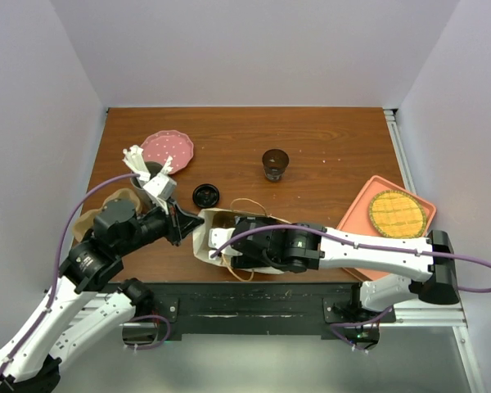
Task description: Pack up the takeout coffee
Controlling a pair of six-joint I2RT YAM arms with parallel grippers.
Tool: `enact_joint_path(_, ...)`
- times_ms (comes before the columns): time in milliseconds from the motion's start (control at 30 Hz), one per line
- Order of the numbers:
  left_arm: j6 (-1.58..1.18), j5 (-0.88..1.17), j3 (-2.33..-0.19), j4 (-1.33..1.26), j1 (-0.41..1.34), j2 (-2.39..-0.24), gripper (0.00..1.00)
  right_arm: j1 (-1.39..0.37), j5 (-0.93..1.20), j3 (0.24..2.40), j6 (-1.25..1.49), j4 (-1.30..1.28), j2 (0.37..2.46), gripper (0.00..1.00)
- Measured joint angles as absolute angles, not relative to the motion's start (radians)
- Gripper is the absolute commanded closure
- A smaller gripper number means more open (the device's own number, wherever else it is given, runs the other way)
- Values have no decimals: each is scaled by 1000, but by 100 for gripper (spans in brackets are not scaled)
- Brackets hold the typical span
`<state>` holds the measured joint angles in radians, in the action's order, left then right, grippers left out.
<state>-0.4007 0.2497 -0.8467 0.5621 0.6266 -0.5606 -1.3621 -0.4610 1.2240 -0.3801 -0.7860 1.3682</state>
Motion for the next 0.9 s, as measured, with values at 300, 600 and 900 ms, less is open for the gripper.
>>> enact_joint_path(300,-371,228,-846,501,627,-593,100,-1320,-476,1156,-432,-723,1348,66)
enact_joint_path(600,-350,241,-827,423,627,-621,100,-1220,-440,1143,-480,-701,1292,65)
enact_joint_path(900,-316,282,-793,416,627,-603,100,-1222,-424,1106,-505,-678,1287,66)
